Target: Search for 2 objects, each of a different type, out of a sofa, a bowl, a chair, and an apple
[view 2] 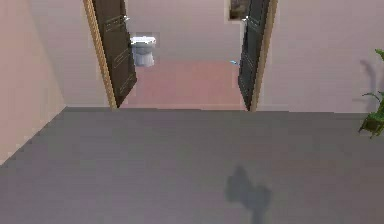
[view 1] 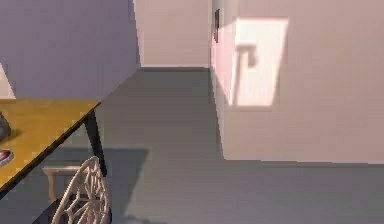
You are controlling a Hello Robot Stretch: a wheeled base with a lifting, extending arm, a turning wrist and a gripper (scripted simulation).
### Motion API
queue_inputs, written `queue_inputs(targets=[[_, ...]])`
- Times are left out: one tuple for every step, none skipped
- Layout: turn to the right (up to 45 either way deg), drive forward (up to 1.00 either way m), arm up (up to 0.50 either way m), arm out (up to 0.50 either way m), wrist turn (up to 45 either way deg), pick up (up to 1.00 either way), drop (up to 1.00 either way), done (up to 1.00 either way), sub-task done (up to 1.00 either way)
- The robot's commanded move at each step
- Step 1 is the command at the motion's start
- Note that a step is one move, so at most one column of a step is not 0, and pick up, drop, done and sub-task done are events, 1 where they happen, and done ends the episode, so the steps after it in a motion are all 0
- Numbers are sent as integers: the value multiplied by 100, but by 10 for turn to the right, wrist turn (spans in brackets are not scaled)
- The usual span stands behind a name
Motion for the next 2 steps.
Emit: queue_inputs(targets=[[0, 55, 0, 0, 0, 0, 0, 0, 0], [-120, 0, 0, 0, 0, 0, 0, 0, 0]])
